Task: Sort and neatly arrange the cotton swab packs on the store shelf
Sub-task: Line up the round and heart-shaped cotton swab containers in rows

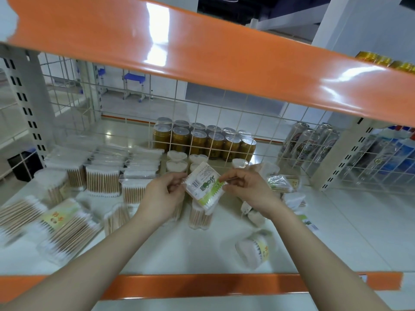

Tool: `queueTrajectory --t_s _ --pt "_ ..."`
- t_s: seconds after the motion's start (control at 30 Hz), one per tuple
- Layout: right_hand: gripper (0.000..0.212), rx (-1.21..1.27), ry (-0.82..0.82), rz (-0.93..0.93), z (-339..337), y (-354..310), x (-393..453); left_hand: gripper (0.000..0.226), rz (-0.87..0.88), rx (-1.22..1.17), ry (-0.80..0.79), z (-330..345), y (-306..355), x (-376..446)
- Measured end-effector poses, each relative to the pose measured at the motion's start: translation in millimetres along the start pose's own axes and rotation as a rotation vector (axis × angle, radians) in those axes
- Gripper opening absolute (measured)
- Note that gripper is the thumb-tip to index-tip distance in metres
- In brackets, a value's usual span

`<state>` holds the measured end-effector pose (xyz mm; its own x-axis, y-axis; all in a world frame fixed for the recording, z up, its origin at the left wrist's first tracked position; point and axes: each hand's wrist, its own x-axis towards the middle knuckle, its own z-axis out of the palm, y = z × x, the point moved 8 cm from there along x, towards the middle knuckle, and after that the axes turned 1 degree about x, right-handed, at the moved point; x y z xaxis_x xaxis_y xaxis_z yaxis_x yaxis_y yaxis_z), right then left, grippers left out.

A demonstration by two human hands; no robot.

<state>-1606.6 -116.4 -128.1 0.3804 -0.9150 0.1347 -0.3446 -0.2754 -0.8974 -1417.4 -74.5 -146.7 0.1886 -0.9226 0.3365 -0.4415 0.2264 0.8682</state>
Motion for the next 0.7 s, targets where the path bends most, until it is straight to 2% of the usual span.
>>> queueTrajectory --t_s 0.2,0.43,0.6,0.7 --pt "0.028 0.086 0.072 0.003 -6 1 6 0.04 -0.046 -0.006 -0.089 5 -3 -4" --pt "0.03 0.09 0.067 -0.039 -1 -8 9 0.026 -0.114 -0.028 -0.175 9 -2 -10" --pt "0.037 0.055 0.083 0.024 5 0 10 0.021 -0.133 -0.04 -0.101 3 -5 -7" --pt "0.047 0.015 0.03 0.065 14 8 8 0.02 -0.166 -0.086 -0.053 -2 -6 -6"
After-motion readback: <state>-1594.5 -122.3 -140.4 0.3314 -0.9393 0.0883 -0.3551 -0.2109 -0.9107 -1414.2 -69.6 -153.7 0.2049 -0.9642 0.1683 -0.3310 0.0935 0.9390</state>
